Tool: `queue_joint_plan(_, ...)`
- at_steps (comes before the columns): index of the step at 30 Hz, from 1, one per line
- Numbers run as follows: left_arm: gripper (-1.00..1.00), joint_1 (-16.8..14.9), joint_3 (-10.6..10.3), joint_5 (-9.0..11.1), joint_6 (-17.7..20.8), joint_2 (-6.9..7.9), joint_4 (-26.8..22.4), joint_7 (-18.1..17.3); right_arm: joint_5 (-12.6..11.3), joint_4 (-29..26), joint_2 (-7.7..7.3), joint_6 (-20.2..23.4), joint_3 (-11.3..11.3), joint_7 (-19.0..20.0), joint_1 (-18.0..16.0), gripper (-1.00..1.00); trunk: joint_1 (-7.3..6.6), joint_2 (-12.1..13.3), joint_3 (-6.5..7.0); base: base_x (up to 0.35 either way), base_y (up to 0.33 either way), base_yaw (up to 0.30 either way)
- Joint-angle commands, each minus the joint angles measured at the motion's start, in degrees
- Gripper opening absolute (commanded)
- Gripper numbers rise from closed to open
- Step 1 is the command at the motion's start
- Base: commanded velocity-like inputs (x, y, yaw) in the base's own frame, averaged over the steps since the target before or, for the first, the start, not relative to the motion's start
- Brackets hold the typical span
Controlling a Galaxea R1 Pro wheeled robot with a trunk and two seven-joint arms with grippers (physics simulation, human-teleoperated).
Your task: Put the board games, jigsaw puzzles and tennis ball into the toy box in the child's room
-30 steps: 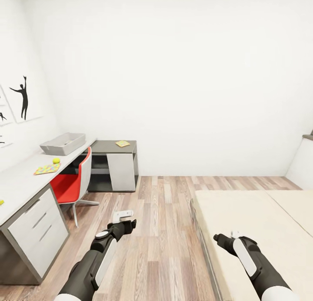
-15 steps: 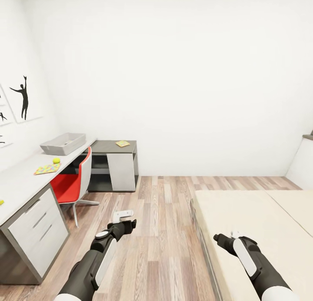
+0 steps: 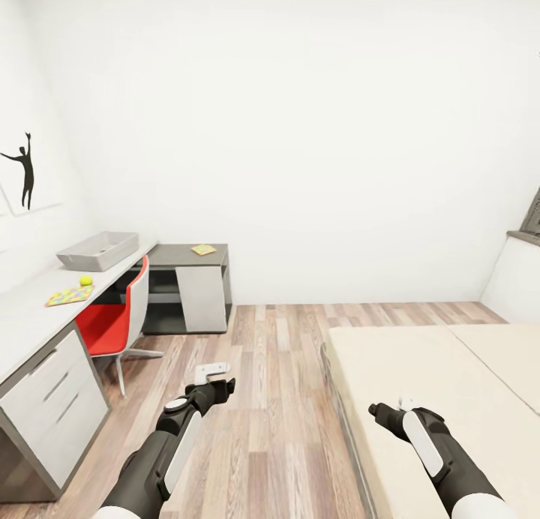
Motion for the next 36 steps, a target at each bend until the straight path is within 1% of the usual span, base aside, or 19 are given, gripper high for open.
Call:
queue_joint_plan(1, 1.00, 0.0, -0.1, 0.6, 0.2, 0.02, -0.1, 0.5, -0.6, -0.1, -0.01, 0.2, 0.0, -0.5, 0.0, 1.00, 0.03, -0.1, -0.07, 0.000, -0.011, -0.031)
queue_joint_plan(14, 1.00, 0.0, -0.1, 0.6, 0.2, 0.00, -0.1, 0.5, -0.6, 0.0, -0.01, 0.2, 0.0, -0.5, 0.0, 1.00, 0.03, -0.1, -0.05, -0.017, -0.029, -0.006)
queue_joint_plan(23, 1.00, 0.0, -0.1, 0.6, 0.2, -0.02, -0.1, 0.5, -0.6, 0.0, -0.01, 0.2, 0.0, -0.5, 0.0, 1.00, 0.03, -0.1, -0.05, -0.001, -0.132, 0.000)
queue_joint_plan(36, 1.00, 0.0, -0.1, 0.6, 0.2, 0.03, -0.1, 0.5, -0.6, 0.0, 0.07, 0.2, 0.0, -0.5, 0.0, 1.00, 0.03, -0.1, -0.05, 0.000, -0.012, 0.000)
